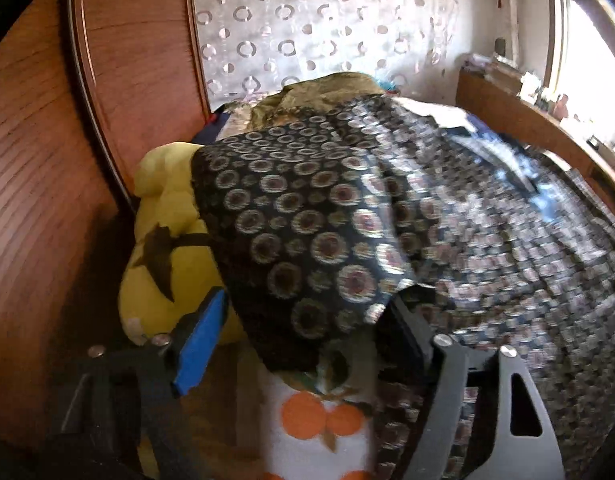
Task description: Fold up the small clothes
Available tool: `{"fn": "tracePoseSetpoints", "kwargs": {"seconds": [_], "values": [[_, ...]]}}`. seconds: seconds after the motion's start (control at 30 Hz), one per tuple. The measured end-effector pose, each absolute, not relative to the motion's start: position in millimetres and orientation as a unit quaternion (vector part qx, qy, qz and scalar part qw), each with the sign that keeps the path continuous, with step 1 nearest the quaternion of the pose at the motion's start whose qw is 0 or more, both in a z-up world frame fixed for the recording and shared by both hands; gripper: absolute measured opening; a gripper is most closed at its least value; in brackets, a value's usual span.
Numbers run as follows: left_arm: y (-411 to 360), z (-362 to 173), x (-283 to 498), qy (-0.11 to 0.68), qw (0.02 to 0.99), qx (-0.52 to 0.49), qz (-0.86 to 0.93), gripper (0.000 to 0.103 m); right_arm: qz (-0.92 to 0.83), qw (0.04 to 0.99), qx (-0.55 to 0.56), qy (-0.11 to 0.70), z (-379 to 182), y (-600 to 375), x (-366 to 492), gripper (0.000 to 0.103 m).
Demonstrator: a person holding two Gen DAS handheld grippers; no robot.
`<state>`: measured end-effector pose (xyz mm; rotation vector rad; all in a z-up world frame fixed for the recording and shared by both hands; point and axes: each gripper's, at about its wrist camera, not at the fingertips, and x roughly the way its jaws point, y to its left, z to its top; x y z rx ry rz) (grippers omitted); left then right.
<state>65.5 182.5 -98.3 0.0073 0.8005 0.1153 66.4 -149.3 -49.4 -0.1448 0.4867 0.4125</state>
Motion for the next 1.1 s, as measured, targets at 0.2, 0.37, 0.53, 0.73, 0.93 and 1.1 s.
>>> {"fn": "tracePoseSetpoints", "kwargs": {"seconds": [0.2,0.37,0.53,0.73,0.93,1.1], "values": [[203.3,-98.5,67.5,0.387,0.919,-0.005,0.073,0.037,0.201,0.945,-0.074,0.246,-57.5,-143.9,68.8,0.103],[207.6,-80.2,63.7,0.35,0.934,-0.038,0.059,0.007,0.199,0.944,-0.067,0.257,-61.0,-147.3,68.9,0.103],[183.0,-44.5,71.7,0.309,0.95,-0.027,0.028,0.006,0.199,0.94,-0.068,0.267,-64.0,-146.0,74.3,0.103],[132.2,-24.5,94.5,0.311,0.95,0.018,-0.016,0.007,0.198,0.941,-0.067,0.265,-60.2,-148.3,69.8,0.103],[105.5,-33.2,77.9,0.321,0.945,0.017,-0.063,0.035,0.199,0.941,-0.066,0.266,-60.3,-153.8,68.9,0.103],[105.6,-36.2,51.3,0.315,0.946,0.003,-0.075,0.061,0.198,0.939,-0.071,0.271,-61.0,-151.5,70.4,0.103]]}}
